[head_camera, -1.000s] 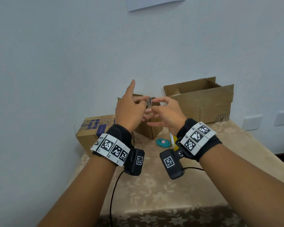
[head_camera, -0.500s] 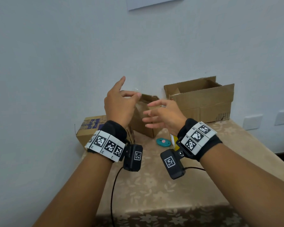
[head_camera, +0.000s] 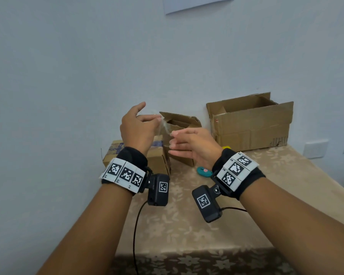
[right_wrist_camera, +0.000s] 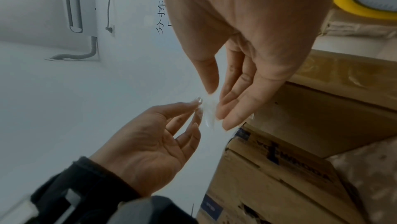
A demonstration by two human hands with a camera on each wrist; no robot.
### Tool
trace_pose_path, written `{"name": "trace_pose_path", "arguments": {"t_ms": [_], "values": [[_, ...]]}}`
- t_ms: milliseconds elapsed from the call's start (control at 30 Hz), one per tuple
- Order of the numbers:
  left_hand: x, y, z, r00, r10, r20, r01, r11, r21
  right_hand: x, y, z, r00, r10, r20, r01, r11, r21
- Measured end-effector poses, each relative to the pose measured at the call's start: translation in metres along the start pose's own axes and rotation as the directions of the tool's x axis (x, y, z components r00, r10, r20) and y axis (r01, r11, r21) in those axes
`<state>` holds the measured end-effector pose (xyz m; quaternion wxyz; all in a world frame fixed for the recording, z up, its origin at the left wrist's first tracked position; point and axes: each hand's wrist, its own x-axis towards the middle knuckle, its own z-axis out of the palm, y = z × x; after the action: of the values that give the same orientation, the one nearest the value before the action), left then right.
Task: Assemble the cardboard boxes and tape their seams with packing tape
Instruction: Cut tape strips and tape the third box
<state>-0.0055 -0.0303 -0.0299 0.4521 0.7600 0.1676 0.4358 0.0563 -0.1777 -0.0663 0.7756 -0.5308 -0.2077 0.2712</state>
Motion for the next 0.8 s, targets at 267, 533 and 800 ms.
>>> {"name": "trace_pose_path", "arguments": {"t_ms": [267, 533, 800], "values": [[-0.001, 0.002, -0.01, 0.999, -0.035, -0.001, 0.035, 0.998, -0.05, 0.008, 0.005, 0.012, 1.0, -0.001, -0.031, -0.003, 0.991, -0.131], [-0.002, 0.001, -0.011, 0.999, -0.022, -0.028, 0.021, 0.998, -0.057, 0.013, 0.01, 0.013, 0.989, 0.038, -0.144, -0.042, 0.999, -0.028], [0.0, -0.005, -0.023, 0.995, -0.027, -0.092, 0.022, 0.998, -0.054, 0.018, 0.013, 0.022, 0.982, -0.112, -0.155, 0.117, 0.993, 0.02]]}}
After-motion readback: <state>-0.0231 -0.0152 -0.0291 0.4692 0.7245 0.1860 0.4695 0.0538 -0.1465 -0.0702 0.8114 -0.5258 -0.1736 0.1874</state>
